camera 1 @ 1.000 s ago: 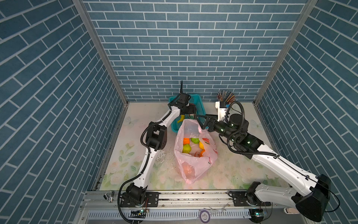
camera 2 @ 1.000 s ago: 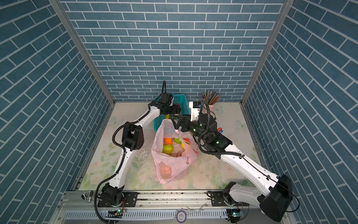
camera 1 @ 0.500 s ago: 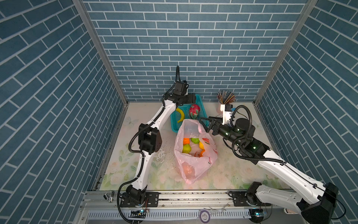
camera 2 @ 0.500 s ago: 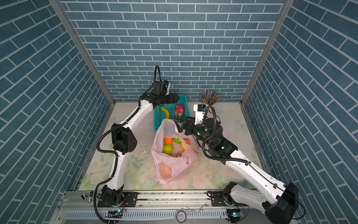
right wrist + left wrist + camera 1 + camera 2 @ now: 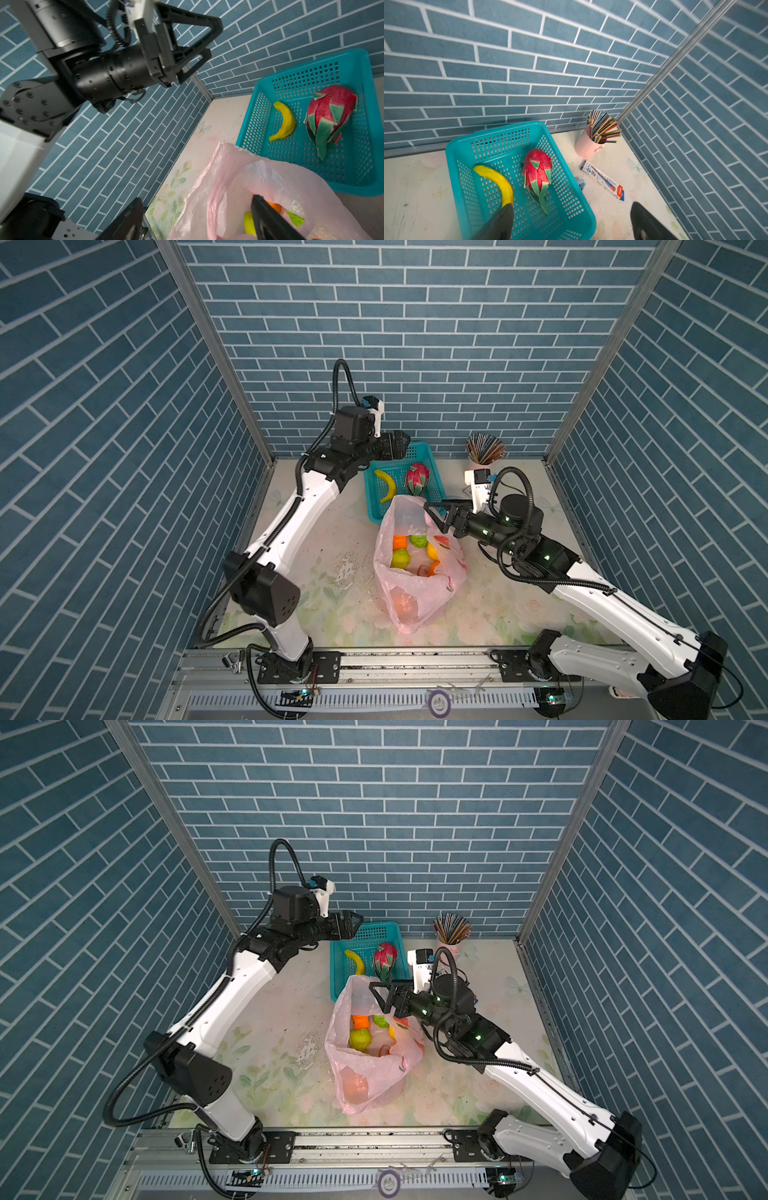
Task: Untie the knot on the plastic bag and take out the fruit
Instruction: 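Lower both grippers to the bag, left holding the rim, right reaching inside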
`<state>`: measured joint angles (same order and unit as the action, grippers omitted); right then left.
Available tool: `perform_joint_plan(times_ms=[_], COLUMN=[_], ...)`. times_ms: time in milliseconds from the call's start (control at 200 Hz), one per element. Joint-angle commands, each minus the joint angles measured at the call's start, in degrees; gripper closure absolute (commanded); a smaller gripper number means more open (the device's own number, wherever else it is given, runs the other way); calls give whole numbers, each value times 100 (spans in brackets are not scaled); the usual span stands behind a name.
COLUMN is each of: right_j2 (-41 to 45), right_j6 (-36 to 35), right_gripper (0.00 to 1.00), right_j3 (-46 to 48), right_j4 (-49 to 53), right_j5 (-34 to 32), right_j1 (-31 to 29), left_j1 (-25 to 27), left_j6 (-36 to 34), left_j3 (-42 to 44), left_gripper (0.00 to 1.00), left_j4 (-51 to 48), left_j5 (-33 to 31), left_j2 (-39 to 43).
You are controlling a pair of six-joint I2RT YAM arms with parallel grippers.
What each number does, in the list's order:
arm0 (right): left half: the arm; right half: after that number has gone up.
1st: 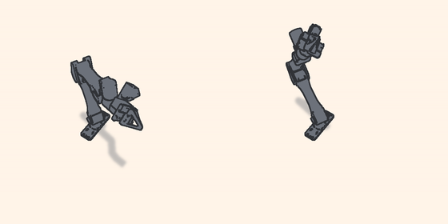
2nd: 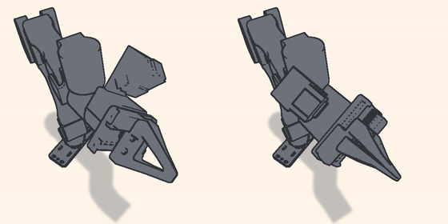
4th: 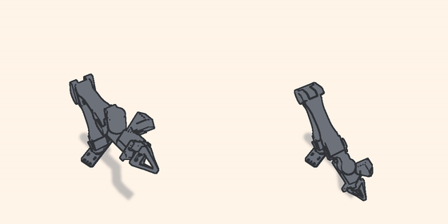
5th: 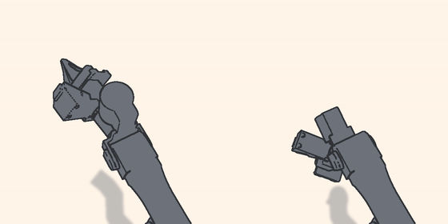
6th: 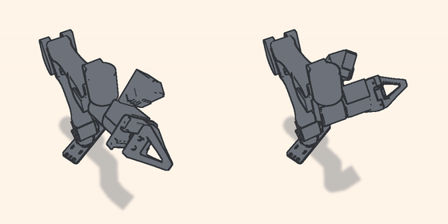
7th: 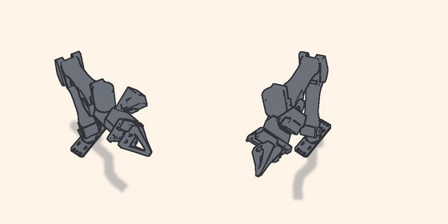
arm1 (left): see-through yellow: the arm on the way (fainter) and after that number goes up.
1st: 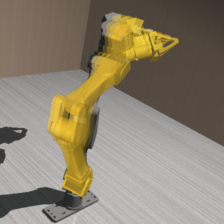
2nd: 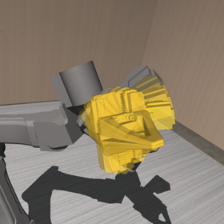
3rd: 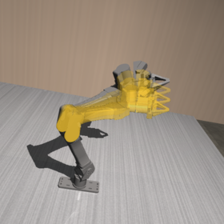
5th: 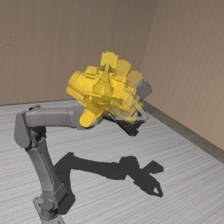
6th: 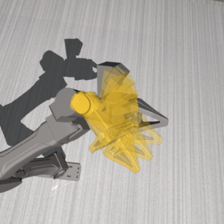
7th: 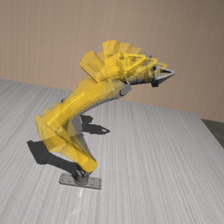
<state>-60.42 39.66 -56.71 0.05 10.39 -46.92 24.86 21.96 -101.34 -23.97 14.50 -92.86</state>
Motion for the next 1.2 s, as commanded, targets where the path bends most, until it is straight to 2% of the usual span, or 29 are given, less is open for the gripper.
perform_joint_plan(times_ms=[0,60,330,530,750,1080,1195], right_j2=[3,-13,58,137,-142,-617,-791], right_j6=[-185,-208,-358,-305,-134,21,86], right_gripper=[22,24,38,49,57,63,64], right_j3=[-212,-219,-163,163,460,1314,1570], right_j4=[322,455,881,949,861,988,975], right_j5=[248,225,-46,-55,-126,57,283], right_j1=[-147,-257,-938,-1395,-1597,-1844,-1979], left_j1=[48,109,561,709,1297,1818,2101], left_j6=[232,289,697,1071,1632,2274,2458], left_j3=[747,1169,2963,3876,4534,5206,5429], left_gripper=[12,12,12,12,12,39,43], left_j4=[401,368,-186,-624,-625,-730,-785], left_j5=[169,187,-458,-395,-422,-556,-733], left_j2=[682,1085,2639,3280,3634,3790,3816])
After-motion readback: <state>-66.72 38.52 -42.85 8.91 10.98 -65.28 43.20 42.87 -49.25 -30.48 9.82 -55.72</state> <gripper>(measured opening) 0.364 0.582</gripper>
